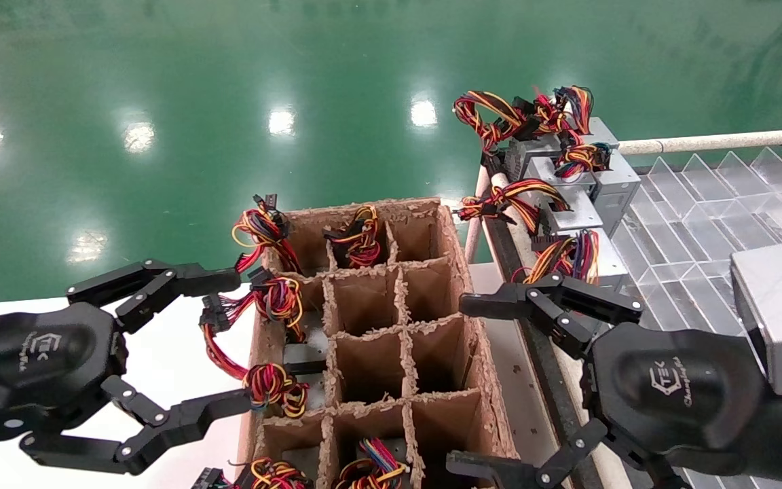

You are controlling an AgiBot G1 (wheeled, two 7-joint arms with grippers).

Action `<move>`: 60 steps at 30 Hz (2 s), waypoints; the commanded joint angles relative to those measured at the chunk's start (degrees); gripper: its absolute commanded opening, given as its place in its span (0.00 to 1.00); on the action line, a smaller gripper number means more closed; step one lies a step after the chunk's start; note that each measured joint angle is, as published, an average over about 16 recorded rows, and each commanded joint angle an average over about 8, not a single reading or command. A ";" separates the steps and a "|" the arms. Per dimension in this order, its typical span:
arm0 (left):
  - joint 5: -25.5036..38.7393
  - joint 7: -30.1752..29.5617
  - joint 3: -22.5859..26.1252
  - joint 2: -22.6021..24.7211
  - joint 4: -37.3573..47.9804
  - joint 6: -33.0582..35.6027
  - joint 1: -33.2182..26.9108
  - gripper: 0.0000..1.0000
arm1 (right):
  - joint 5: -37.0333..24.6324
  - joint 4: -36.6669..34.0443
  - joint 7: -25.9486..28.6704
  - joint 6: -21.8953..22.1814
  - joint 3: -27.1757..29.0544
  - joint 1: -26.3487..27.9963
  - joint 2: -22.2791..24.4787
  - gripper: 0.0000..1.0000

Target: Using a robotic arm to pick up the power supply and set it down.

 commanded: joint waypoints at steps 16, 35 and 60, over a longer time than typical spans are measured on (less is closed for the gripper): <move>0.00 0.00 0.00 0.00 0.00 0.00 0.00 1.00 | 0.00 0.00 0.00 0.00 0.00 0.00 0.00 1.00; 0.00 0.00 0.00 0.00 0.00 0.00 0.00 1.00 | 0.00 0.00 0.00 0.00 0.00 0.00 0.00 1.00; 0.00 0.00 0.00 0.00 0.00 0.00 0.00 1.00 | 0.00 0.00 0.00 0.00 0.00 0.00 0.00 1.00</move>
